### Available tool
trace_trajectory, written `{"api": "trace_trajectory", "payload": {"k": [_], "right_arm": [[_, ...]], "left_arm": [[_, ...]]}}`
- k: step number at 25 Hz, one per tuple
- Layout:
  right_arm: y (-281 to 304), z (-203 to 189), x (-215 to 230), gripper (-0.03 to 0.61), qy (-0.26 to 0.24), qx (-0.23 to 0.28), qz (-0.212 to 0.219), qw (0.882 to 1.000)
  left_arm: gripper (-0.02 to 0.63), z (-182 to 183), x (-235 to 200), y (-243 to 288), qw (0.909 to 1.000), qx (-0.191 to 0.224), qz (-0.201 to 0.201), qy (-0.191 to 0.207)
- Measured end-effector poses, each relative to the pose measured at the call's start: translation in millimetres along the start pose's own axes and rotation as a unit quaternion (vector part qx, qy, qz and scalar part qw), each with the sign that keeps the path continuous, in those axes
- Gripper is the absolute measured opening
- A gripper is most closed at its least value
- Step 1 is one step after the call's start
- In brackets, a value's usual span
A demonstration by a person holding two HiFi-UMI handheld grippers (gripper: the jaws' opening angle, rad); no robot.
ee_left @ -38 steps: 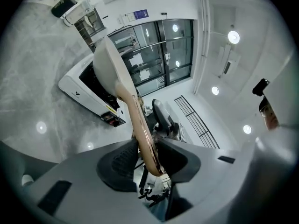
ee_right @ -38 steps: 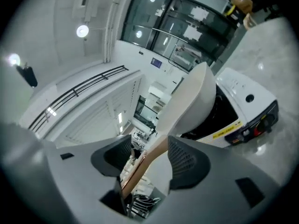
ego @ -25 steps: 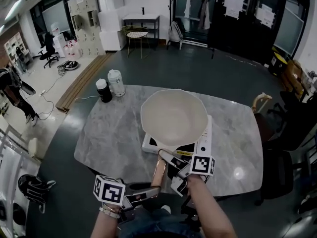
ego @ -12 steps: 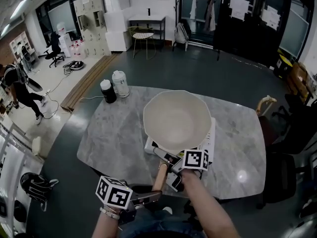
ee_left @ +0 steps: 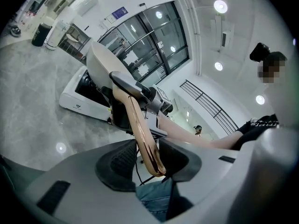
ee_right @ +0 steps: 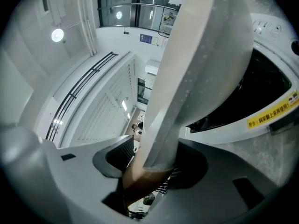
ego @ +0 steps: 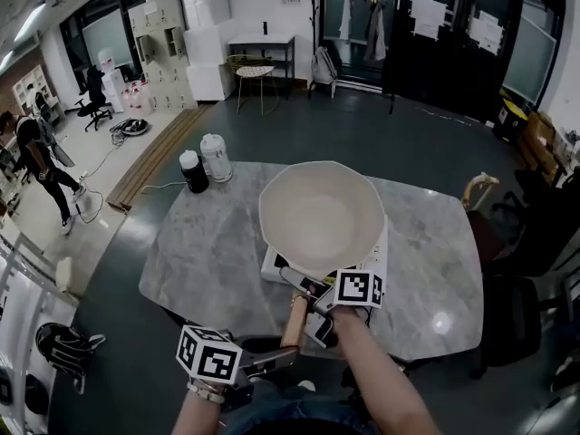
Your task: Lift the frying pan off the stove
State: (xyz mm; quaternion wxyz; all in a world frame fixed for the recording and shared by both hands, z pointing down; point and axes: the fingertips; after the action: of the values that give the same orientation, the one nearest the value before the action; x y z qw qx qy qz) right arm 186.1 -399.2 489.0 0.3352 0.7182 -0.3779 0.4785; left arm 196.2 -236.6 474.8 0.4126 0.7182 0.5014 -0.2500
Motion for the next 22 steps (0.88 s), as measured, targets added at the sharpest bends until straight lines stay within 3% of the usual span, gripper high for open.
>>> {"api": "trace_trajectory", "payload": {"k": [11,22], "right_arm": [[-19.4,28.1,-40.5,0.224,-0.101,0.032,-0.008,0.994],[-70.0,40.9,-67.4,0.221,-0.174,0.098,-0.024,0.98]], "left_arm": [[0.152,14.7,16.7,9.1,0.9984,0.02,-0.023,0.047],[0.14,9.7,35.4,24.2,0.9921,0.005,-0.057,0.111]]}}
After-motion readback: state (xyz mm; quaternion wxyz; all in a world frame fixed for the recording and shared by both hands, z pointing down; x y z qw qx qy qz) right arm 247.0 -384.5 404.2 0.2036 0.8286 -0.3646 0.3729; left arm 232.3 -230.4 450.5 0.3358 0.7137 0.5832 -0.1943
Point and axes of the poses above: the fingertips, and each gripper's own axes: y forward along the fingers, x to its right, z out of its top, and after that the axes turned 1 degree about -x, right-handed
